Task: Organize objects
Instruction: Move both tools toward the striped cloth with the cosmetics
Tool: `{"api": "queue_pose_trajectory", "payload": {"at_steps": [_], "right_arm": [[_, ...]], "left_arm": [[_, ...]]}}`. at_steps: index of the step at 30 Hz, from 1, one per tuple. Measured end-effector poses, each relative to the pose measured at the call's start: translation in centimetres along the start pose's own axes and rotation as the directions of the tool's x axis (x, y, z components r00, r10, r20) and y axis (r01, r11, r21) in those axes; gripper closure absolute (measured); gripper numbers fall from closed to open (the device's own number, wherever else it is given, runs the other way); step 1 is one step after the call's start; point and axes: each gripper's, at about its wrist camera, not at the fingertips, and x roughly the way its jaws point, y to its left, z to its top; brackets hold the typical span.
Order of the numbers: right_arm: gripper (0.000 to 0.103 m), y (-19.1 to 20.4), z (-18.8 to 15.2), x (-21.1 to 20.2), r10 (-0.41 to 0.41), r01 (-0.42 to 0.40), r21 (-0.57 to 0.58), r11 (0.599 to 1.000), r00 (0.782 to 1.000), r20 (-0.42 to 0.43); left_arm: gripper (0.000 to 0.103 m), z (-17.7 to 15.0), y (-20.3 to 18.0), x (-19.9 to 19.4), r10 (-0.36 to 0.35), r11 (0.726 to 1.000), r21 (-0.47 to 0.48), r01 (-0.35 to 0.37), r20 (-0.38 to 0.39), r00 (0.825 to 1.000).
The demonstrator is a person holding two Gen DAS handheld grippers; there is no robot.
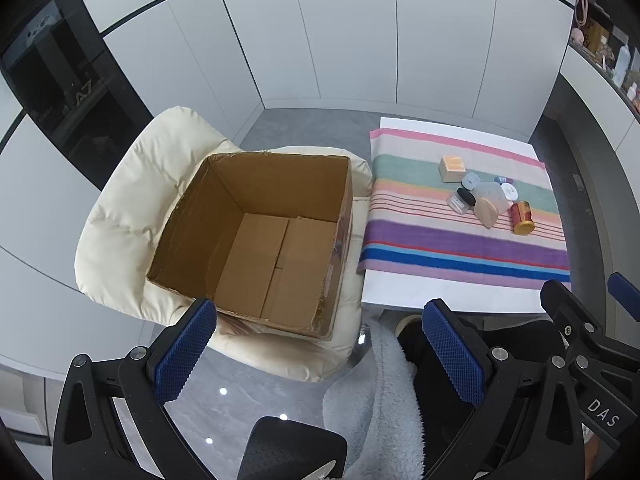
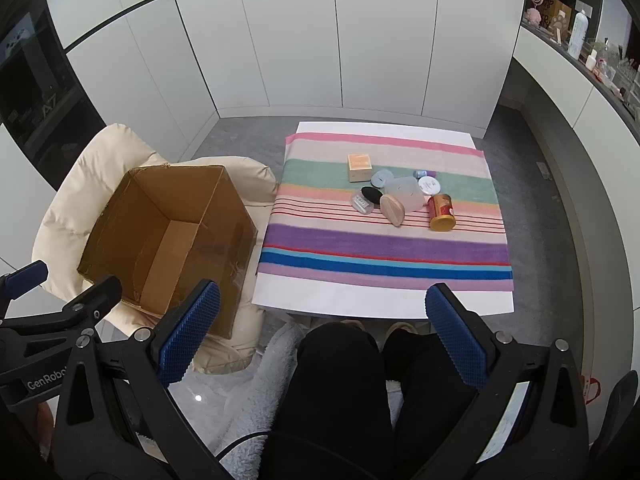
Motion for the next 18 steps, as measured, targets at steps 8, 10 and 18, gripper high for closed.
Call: {"api": "queue_pose_trajectory", "payload": {"at_steps": [8, 10, 18], "right_arm": [[0.0, -0.04, -0.04, 0.03, 0.004, -0.004, 0.0, 1.0, 1.0, -0.006], [0.0, -0.03, 0.0, 0.02, 0.004, -0.004, 0.0, 1.0, 1.0, -0.006], [0.0, -0.05, 0.02, 0.07, 0.008, -0.008, 0.0, 1.0, 1.0, -0.008]], "left_arm": [[0.0, 0.02, -0.01, 0.0, -0.017, 1.0, -0.007, 0.017, -0.001, 1.0], [0.0, 0.03, 0.0, 0.04, -0.021, 1.0, -0.009, 0.021, -0.003, 1.0], [0.0, 0.04, -0.06, 0.07, -0.018, 1.0, -0.004, 0.018, -0.001, 1.0]]}}
